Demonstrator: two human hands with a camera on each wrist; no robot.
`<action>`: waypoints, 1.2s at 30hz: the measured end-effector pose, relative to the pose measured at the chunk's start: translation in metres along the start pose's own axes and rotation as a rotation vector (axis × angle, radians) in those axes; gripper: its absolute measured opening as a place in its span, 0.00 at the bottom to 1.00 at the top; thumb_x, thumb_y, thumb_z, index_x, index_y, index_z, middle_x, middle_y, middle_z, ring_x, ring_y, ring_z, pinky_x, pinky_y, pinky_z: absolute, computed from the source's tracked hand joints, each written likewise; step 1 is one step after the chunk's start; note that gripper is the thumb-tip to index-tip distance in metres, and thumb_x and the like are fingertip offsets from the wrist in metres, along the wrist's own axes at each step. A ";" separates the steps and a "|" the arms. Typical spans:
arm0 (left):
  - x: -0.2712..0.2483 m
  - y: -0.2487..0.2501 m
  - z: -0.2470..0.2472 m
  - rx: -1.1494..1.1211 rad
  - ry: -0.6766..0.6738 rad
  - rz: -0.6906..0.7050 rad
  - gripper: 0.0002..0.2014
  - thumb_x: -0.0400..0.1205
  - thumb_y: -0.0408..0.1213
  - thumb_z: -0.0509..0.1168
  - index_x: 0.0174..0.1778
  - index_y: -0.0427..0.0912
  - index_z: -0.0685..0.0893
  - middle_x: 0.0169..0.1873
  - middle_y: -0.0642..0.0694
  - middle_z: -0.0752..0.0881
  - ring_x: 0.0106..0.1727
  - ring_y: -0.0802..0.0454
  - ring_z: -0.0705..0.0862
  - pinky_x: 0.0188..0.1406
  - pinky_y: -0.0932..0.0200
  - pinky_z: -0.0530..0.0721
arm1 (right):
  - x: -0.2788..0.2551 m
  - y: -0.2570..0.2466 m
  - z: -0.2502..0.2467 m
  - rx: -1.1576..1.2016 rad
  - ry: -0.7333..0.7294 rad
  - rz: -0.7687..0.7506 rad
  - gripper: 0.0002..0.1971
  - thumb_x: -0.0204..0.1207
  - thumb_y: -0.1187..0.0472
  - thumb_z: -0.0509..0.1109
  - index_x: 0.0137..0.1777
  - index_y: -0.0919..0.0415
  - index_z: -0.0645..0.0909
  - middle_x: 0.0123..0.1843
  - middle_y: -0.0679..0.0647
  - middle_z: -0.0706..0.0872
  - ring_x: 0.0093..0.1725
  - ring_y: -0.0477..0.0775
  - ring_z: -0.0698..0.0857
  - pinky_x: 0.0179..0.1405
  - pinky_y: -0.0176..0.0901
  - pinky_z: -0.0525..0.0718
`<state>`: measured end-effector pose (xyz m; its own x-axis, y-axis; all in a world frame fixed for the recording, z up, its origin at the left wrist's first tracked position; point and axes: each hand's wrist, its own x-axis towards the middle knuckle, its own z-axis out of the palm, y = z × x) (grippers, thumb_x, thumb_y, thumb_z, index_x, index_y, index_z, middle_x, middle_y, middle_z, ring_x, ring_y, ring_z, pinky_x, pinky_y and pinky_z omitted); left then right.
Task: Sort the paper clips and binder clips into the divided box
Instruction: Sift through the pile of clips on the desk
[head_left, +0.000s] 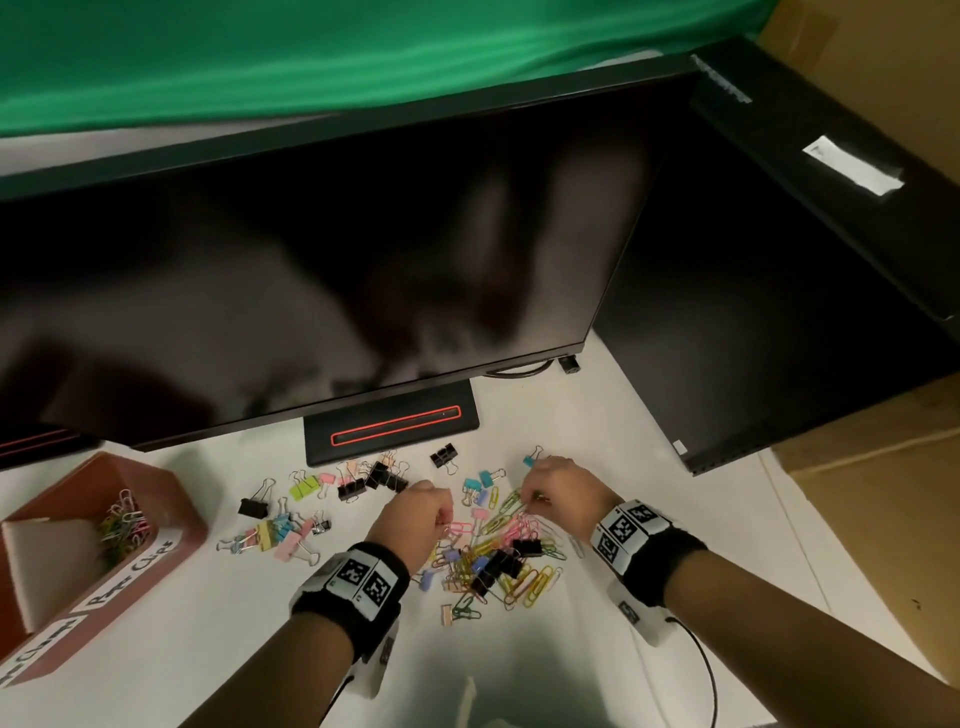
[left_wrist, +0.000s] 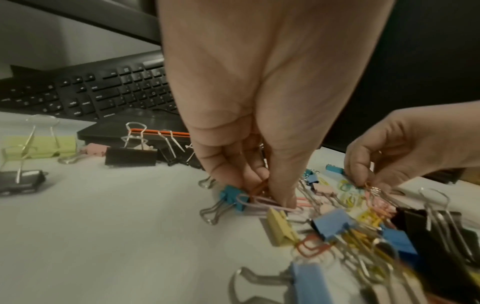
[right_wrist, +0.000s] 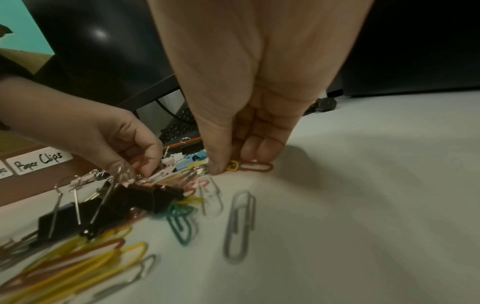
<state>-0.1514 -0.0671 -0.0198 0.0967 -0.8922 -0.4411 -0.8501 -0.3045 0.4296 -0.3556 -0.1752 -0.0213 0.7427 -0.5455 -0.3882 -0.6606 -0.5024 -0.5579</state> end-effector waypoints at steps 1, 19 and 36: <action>-0.001 0.000 0.001 0.007 0.003 0.008 0.06 0.77 0.28 0.64 0.41 0.45 0.81 0.45 0.48 0.79 0.44 0.53 0.82 0.46 0.63 0.82 | 0.001 -0.002 0.000 -0.015 -0.014 -0.001 0.10 0.78 0.62 0.67 0.58 0.60 0.84 0.59 0.57 0.84 0.60 0.55 0.80 0.59 0.39 0.75; -0.011 -0.015 0.002 0.068 0.031 0.063 0.05 0.82 0.30 0.58 0.49 0.40 0.79 0.48 0.43 0.80 0.51 0.48 0.80 0.52 0.56 0.81 | -0.006 -0.015 -0.010 -0.013 0.014 0.041 0.08 0.78 0.61 0.66 0.51 0.61 0.85 0.50 0.56 0.86 0.49 0.53 0.83 0.49 0.35 0.76; -0.134 -0.179 -0.140 -0.816 0.483 -0.276 0.04 0.78 0.25 0.65 0.37 0.33 0.82 0.31 0.43 0.83 0.34 0.51 0.80 0.37 0.58 0.81 | 0.106 -0.262 0.019 0.031 0.132 -0.386 0.04 0.72 0.66 0.69 0.44 0.62 0.84 0.44 0.59 0.85 0.46 0.59 0.84 0.50 0.47 0.82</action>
<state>0.0600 0.0605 0.0727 0.5935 -0.7400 -0.3164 -0.1659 -0.4971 0.8517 -0.1018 -0.0885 0.0694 0.9137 -0.4034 -0.0499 -0.3311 -0.6674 -0.6671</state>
